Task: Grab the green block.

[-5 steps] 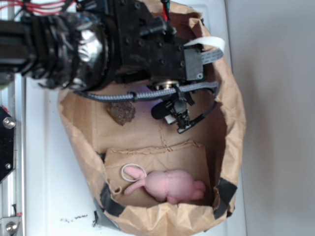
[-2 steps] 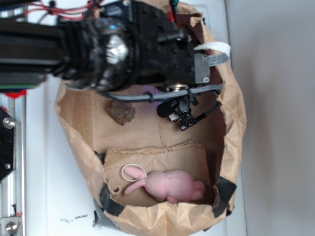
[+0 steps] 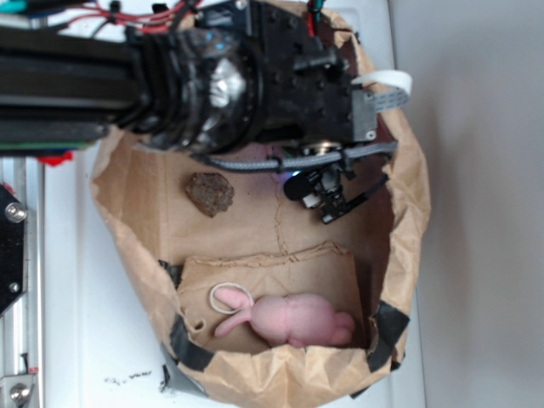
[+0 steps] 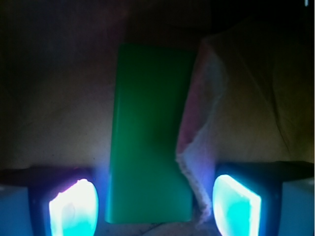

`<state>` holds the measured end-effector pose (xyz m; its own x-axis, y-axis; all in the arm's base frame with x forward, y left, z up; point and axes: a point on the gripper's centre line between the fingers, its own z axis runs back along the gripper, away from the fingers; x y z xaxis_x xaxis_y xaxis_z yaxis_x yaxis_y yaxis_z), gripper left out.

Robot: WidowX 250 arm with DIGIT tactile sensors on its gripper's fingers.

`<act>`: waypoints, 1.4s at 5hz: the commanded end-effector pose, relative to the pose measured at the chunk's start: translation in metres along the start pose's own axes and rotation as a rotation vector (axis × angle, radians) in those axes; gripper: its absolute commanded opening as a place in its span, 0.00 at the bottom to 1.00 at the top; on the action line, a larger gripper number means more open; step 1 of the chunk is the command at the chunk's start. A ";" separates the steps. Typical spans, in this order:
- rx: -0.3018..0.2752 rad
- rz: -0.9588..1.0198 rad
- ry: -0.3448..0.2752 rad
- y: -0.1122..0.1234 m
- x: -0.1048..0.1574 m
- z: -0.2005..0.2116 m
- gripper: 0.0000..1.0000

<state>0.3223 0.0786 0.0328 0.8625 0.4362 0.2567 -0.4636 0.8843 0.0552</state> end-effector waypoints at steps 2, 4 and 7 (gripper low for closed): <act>0.009 -0.003 -0.033 -0.018 0.016 0.002 1.00; 0.019 0.021 -0.040 -0.019 0.015 0.000 0.00; 0.006 0.005 -0.044 -0.014 0.012 0.008 0.00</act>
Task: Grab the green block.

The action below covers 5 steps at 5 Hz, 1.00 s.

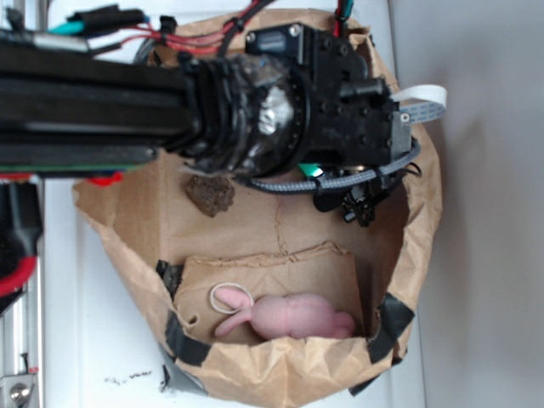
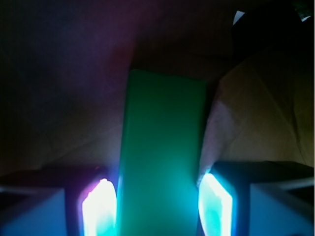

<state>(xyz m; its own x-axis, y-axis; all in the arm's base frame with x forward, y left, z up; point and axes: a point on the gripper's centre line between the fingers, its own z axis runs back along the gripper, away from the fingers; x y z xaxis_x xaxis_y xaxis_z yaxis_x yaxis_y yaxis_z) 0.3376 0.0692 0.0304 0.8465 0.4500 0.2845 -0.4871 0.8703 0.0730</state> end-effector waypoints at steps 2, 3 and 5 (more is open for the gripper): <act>-0.106 -0.115 -0.023 0.007 -0.002 0.074 0.00; -0.114 -0.170 -0.040 0.005 -0.002 0.107 0.00; -0.178 -0.254 -0.042 0.004 -0.012 0.162 0.00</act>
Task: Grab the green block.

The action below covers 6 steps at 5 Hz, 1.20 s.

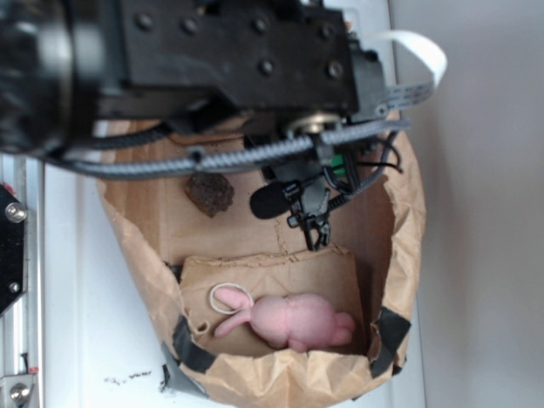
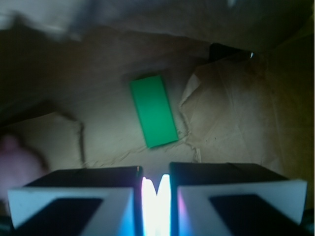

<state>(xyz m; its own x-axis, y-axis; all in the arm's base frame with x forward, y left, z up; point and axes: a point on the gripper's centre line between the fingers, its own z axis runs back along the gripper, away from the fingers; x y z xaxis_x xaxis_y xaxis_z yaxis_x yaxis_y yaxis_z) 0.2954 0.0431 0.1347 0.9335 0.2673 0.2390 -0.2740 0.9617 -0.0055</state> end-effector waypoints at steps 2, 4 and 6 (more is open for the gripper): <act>-0.008 -0.037 -0.079 0.003 0.010 0.027 1.00; -0.046 -0.067 -0.068 0.006 0.021 -0.019 1.00; -0.037 -0.104 -0.109 -0.003 0.025 -0.056 1.00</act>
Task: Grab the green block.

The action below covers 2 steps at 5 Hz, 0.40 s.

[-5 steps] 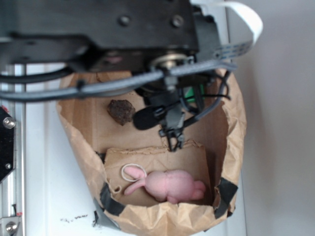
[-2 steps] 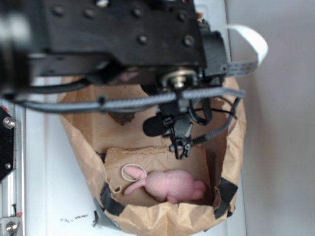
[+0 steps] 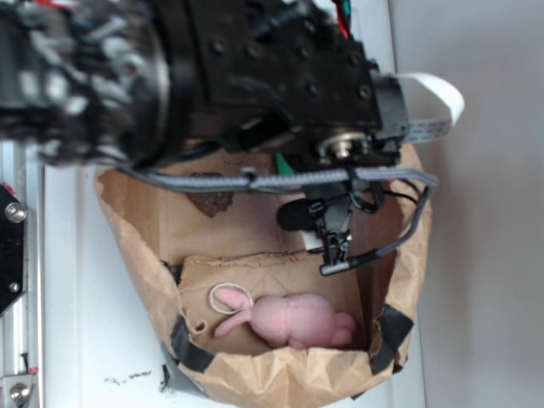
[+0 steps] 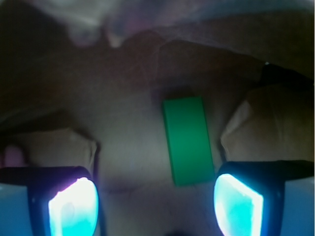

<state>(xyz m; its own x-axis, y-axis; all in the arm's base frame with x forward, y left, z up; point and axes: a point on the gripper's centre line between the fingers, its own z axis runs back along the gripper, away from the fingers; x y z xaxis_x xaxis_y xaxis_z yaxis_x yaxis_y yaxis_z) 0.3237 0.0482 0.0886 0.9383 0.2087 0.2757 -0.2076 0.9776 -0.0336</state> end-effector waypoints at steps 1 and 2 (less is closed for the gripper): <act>0.060 -0.033 -0.083 0.006 0.014 -0.016 1.00; 0.076 -0.029 -0.089 0.014 0.015 -0.019 1.00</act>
<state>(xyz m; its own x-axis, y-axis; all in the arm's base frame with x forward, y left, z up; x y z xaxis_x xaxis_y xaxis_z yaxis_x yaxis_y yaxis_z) 0.3321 0.0599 0.0573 0.9305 0.1793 0.3194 -0.2039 0.9780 0.0447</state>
